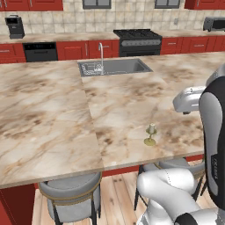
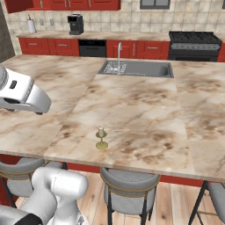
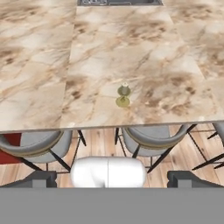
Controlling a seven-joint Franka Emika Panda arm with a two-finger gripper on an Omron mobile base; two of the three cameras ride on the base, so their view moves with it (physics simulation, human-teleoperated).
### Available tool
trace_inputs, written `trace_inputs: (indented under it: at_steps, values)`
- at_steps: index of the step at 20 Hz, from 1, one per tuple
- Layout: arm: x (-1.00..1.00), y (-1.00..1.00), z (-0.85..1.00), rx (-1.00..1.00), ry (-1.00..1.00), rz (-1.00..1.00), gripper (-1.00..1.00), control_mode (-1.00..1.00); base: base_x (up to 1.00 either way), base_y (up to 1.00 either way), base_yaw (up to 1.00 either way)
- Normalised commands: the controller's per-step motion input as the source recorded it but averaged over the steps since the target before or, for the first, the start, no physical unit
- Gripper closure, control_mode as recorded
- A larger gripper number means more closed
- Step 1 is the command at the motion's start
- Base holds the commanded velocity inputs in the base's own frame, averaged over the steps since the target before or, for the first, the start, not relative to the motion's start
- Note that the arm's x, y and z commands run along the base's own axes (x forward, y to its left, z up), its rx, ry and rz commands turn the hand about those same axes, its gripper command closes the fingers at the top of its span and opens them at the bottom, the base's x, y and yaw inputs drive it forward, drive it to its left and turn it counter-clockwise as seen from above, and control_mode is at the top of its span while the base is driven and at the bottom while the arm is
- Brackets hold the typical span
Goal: Get the candle and the beer from the cabinet and move them to the dining counter.
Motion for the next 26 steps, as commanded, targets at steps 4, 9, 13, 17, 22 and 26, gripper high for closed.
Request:
trace_inputs:
  at_steps: [4, 9, 13, 17, 22, 26]
  values:
    - [0.00, 0.00, -0.21, 0.00, 0.02, 0.02, -1.00, -1.00, 0.00, 0.00, 0.00]
    - [0.00, 0.00, -0.16, 0.00, 0.00, 0.00, -1.00, -1.00, 0.00, 0.00, 0.00]
    - [0.00, 0.00, -0.04, 0.00, 0.00, 0.00, -1.00, 1.00, 0.00, 0.00, 0.00]
    - [0.00, 0.00, 0.00, 0.00, 0.00, 0.00, -1.00, 1.00, -0.39, 0.17, 0.00]
    - [0.00, 0.00, 0.00, 0.00, 0.00, 0.00, -1.00, 1.00, -1.00, 0.97, 0.01]
    - [0.00, 0.00, 0.00, 0.00, 0.00, 0.00, -1.00, 1.00, -0.94, 1.00, 0.07]
